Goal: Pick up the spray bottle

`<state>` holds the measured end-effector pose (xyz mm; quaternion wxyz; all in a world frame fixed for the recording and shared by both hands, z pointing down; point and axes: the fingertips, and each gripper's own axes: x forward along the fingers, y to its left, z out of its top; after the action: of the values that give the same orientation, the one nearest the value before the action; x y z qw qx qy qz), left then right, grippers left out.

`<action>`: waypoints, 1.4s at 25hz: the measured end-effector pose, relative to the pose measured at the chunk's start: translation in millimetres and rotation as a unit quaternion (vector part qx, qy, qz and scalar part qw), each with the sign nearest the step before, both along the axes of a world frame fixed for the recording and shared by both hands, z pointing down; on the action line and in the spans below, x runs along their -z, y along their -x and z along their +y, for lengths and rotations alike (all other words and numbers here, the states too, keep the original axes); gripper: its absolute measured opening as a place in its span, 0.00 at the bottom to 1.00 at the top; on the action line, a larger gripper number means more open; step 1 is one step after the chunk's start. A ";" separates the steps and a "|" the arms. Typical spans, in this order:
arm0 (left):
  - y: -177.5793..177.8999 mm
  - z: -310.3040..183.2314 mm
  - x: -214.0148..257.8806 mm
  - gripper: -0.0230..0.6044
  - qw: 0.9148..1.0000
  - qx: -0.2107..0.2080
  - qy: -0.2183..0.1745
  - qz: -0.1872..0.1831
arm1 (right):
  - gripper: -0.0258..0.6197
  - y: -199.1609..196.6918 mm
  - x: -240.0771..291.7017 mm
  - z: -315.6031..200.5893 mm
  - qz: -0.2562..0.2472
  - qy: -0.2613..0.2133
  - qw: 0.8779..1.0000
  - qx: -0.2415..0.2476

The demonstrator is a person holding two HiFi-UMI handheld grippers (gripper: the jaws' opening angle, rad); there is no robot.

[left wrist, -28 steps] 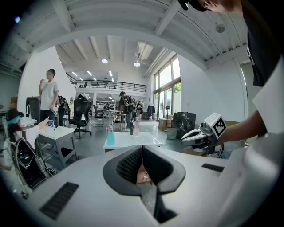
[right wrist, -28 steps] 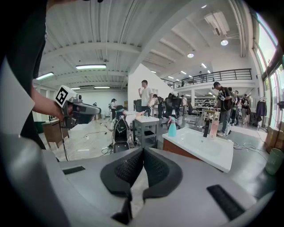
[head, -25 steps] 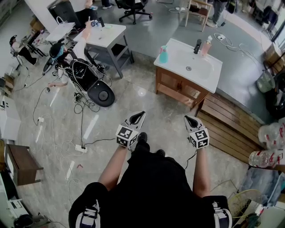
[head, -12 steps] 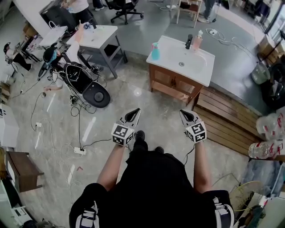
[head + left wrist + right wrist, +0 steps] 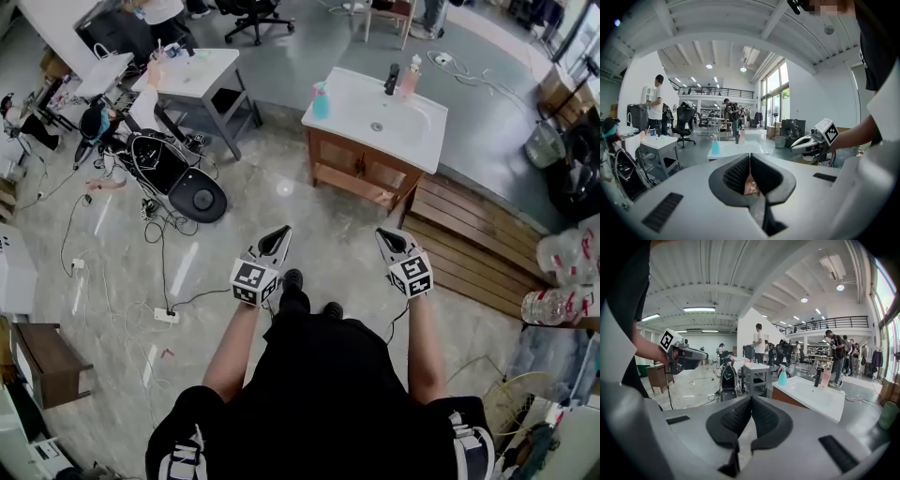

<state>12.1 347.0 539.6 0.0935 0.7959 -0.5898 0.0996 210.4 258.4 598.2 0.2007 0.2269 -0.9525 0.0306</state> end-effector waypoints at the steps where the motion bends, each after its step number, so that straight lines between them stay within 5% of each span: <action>1: 1.4 -0.6 -0.5 0.08 1.000 0.001 0.000 0.001 | 0.06 0.9 -0.8 -0.2 0.000 0.004 1.000 0.002; 14: 69.6 -31.0 4.0 0.08 1.000 0.002 -0.004 0.007 | 0.06 60.0 -1.6 -24.5 0.006 0.012 1.000 -0.008; 35: 192.1 -119.8 -8.1 0.08 0.998 -0.052 -0.011 0.024 | 0.06 172.3 -4.5 -90.5 0.023 -0.001 0.998 -0.067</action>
<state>-180.1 227.2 547.6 0.0941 0.8285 -0.5464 0.0786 38.2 167.9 602.7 0.2198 0.2906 -0.9305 0.0377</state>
